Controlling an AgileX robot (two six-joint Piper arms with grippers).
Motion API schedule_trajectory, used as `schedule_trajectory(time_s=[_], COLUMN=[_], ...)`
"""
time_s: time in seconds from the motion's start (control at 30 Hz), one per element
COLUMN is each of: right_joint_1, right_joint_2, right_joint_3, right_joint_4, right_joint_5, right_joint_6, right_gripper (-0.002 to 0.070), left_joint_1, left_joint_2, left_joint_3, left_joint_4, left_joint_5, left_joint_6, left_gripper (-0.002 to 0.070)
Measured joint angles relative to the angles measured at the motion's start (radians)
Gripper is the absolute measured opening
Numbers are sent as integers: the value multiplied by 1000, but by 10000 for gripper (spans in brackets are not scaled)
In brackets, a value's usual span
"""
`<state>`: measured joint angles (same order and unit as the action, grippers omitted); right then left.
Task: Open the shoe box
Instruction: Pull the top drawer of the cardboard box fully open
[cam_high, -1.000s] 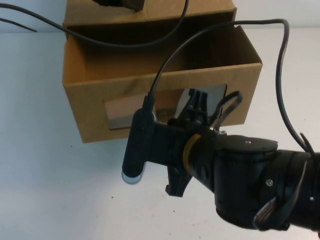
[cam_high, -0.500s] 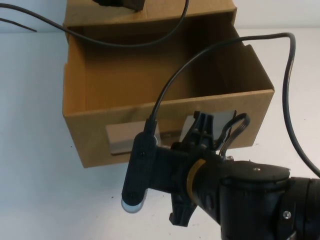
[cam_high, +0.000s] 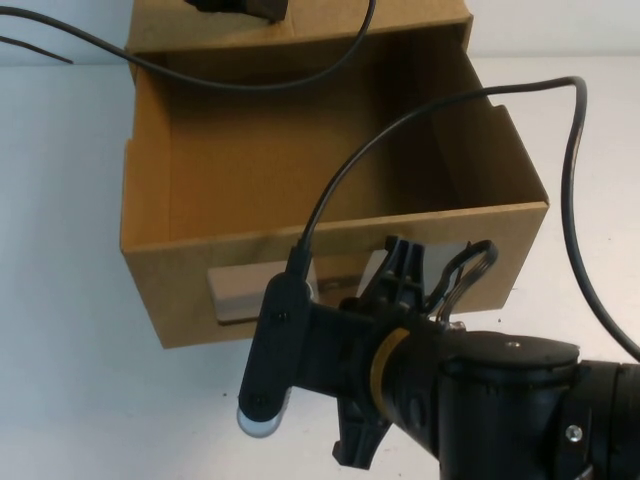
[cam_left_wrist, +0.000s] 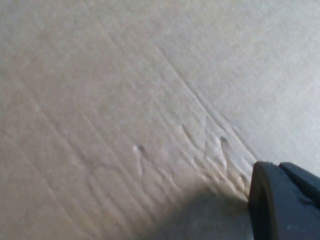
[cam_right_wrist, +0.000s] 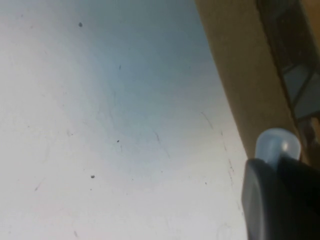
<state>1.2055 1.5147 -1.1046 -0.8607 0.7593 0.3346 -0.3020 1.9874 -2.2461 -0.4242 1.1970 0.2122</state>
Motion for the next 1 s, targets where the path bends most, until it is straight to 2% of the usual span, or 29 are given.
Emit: schedule_trajectory(time_s=[0.37, 0.47, 0.63, 0.7, 0.87, 1.0], right_joint_1=[0, 0, 0, 2, 57, 111], right_joint_2=[-6, -6, -6, -6, -46, -117], right_joint_3=[0, 0, 0, 0, 0, 0], right_joint_4=[37, 88, 141, 151, 165, 172], right_joint_5=[-12, -21, -26, -24, 44, 102], right_joint_6=[0, 2, 2, 2, 2, 2], right_gripper=[27, 85, 235, 265, 268, 227], left_joint_1=[0, 0, 0, 0, 0, 0], left_joint_2=[0, 0, 0, 0, 0, 18], left_joint_3=[0, 0, 0, 0, -13, -76], left_joint_4=[0, 0, 0, 0, 2, 1], left_joint_5=[0, 0, 0, 0, 6, 36], left_joint_6=[0, 0, 0, 0, 0, 0], left_gripper=[-5, -5, -5, -5, -5, -5])
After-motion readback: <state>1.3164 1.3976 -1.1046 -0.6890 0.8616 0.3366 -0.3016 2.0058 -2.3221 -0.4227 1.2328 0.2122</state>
